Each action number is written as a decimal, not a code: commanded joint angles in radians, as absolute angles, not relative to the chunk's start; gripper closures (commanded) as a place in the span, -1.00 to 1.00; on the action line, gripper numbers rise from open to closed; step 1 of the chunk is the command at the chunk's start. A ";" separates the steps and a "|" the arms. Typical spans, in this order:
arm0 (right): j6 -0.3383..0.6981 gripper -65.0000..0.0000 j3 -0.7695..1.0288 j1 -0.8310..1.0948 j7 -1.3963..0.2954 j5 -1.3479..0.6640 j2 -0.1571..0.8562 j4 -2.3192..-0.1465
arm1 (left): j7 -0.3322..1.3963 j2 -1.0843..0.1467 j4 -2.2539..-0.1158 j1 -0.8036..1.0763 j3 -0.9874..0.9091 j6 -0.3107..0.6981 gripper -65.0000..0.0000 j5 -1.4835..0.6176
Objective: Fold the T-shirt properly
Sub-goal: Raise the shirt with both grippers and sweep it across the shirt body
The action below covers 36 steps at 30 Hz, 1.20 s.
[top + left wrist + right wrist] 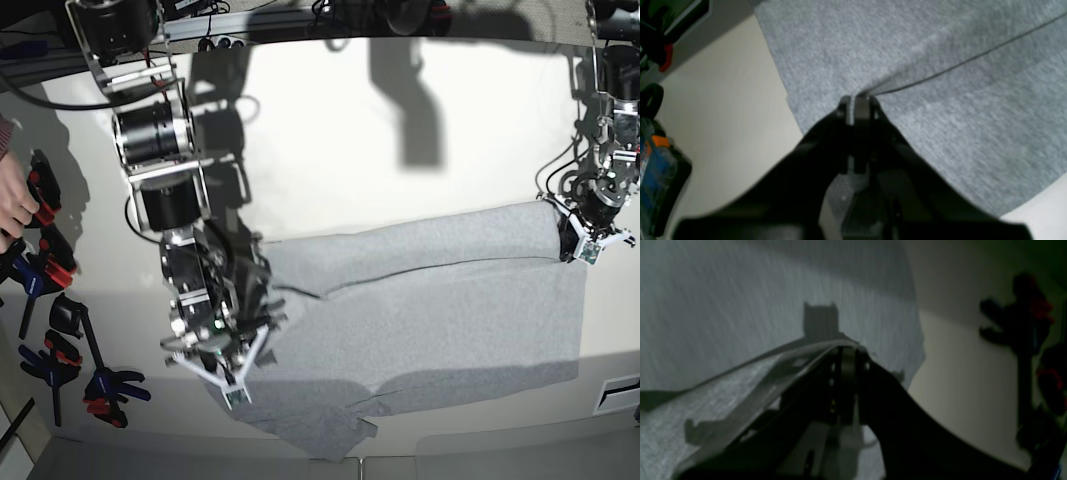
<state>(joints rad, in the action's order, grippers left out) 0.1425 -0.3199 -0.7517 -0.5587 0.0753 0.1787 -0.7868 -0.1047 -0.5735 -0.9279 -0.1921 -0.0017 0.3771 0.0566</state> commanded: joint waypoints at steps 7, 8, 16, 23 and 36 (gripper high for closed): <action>0.140 1.00 -0.316 -0.823 -0.489 0.124 0.106 -0.737 | -0.128 -0.596 -0.941 -0.216 -0.012 0.367 1.00 0.044; 0.140 1.00 -0.316 -0.823 -0.479 0.139 0.095 -0.719 | -0.128 -0.596 -0.941 -0.216 -0.012 0.367 1.00 0.044; 0.082 1.00 -0.315 -0.824 -0.426 0.170 0.069 -0.641 | -0.130 -0.596 -0.941 -0.216 -0.012 0.366 1.00 0.044; 0.044 1.00 -0.315 -0.831 -0.408 0.184 0.069 -0.641 | -0.165 -0.596 -0.941 -0.216 -0.012 0.366 1.00 0.045; 0.044 0.03 -0.315 -0.831 -0.345 0.232 0.069 -0.641 | -0.150 -0.597 -0.941 -0.217 -0.012 0.301 0.19 0.045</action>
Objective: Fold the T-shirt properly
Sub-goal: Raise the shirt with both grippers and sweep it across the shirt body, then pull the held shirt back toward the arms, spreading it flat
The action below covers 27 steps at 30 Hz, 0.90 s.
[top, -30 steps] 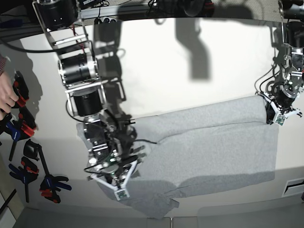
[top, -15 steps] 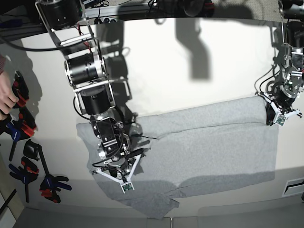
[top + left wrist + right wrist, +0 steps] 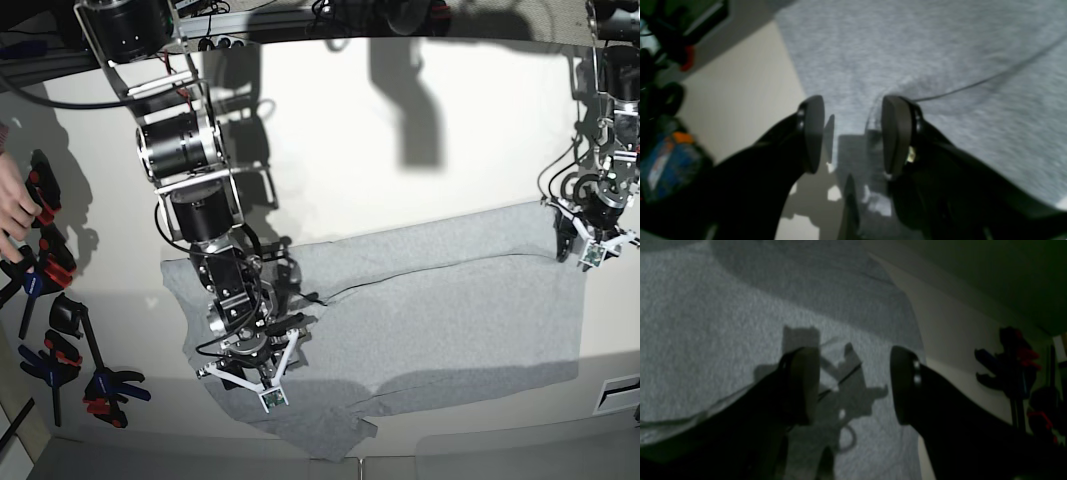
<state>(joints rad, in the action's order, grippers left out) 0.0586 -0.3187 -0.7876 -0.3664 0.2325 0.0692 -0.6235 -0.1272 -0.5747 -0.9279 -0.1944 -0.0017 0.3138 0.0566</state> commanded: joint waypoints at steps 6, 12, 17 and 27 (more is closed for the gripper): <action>0.045 0.03 -0.315 -0.822 -0.487 0.213 0.084 -0.641 | 0.161 -0.597 -0.994 -0.215 -0.012 0.299 0.19 -0.120; 0.104 0.03 -0.315 -0.812 -0.483 0.066 0.183 -0.641 | 0.152 -0.596 -1.163 -0.239 -0.012 0.295 0.19 -0.092; 0.173 0.03 -0.315 -0.800 -0.512 -0.009 0.234 -0.641 | 0.262 -0.596 -1.167 -0.334 -0.012 0.276 0.19 0.018; 0.245 0.03 -0.315 -0.729 -0.486 -0.165 0.242 -0.641 | 0.515 -0.563 -1.165 -0.285 -0.012 0.235 0.19 -0.554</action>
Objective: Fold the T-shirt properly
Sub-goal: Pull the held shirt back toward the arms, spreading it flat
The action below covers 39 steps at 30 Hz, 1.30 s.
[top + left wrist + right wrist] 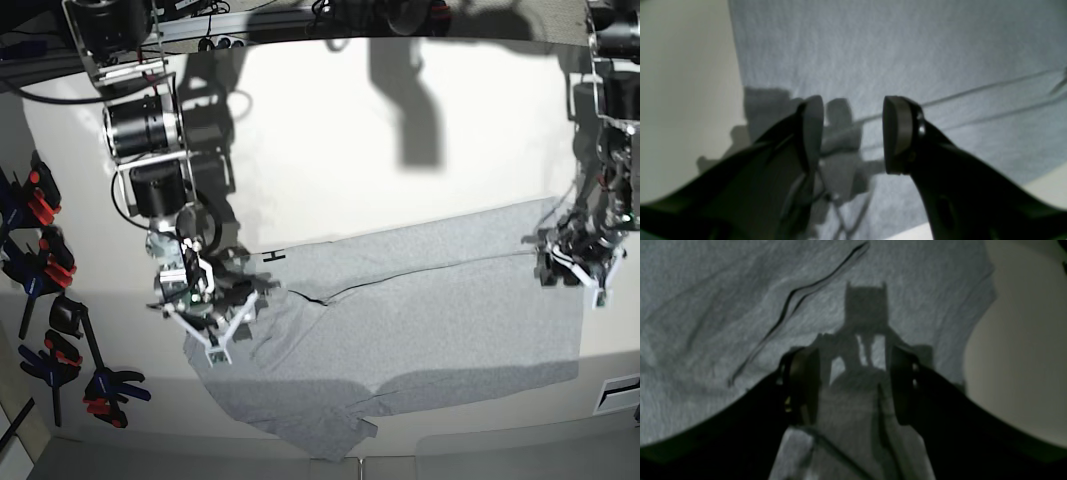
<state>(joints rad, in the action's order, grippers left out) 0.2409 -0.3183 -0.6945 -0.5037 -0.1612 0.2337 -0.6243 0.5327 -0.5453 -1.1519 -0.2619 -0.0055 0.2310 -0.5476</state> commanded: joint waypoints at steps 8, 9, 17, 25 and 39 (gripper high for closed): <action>0.244 0.03 -0.277 -0.657 -0.479 -0.164 0.249 -0.641 | 0.624 -0.461 -1.157 -0.258 -0.012 0.187 0.19 -0.596; 0.244 0.03 -0.266 -0.645 -0.480 -0.163 0.249 -0.641 | 0.612 -0.447 -1.157 -0.247 -0.012 0.187 0.19 -0.584; 0.247 0.03 -0.149 -0.537 -0.487 -0.112 0.249 -0.641 | 0.575 -0.416 -1.158 -0.123 -0.012 0.187 0.19 -0.541; 0.259 0.03 -0.033 -0.399 -0.497 -0.112 0.247 -0.727 | 0.537 -0.416 -1.158 -0.041 -0.012 0.187 0.19 -0.536; 0.273 0.03 -0.018 -0.123 -0.562 -0.112 0.249 -1.128 | 0.553 -0.416 -1.246 0.025 -0.014 0.186 0.19 -0.419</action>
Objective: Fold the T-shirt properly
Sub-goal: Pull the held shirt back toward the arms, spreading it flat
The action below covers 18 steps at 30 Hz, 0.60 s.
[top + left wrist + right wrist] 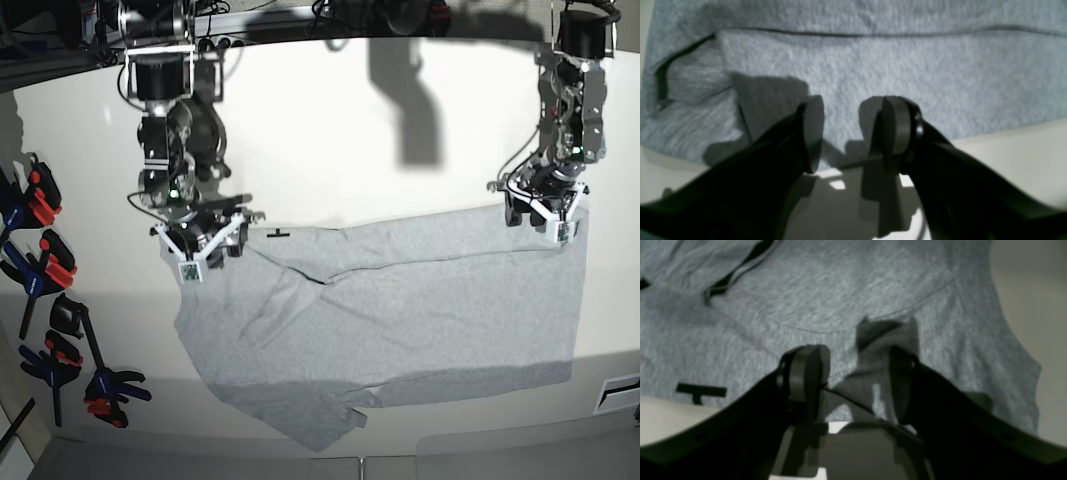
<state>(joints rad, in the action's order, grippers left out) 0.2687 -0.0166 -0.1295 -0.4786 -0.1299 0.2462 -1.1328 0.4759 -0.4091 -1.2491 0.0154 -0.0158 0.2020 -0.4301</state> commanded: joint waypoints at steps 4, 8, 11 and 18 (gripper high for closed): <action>0.273 0.03 -0.018 -0.093 -0.572 -0.111 0.250 -1.174 | 0.555 -0.416 -1.274 0.034 -0.014 0.186 0.19 -0.419; 0.273 0.03 -0.018 -0.091 -0.595 -0.108 0.250 -1.178 | 0.590 -0.416 -1.284 0.034 -0.014 0.187 0.19 -0.419; 0.273 0.03 -0.018 -0.091 -0.595 -0.108 0.250 -1.178 | 0.601 -0.416 -1.300 0.047 -0.014 0.187 0.19 -0.407; 0.273 0.03 -0.018 -0.092 -0.584 -0.108 0.249 -1.178 | 0.522 -0.416 -1.431 0.042 -0.014 0.131 0.19 -0.279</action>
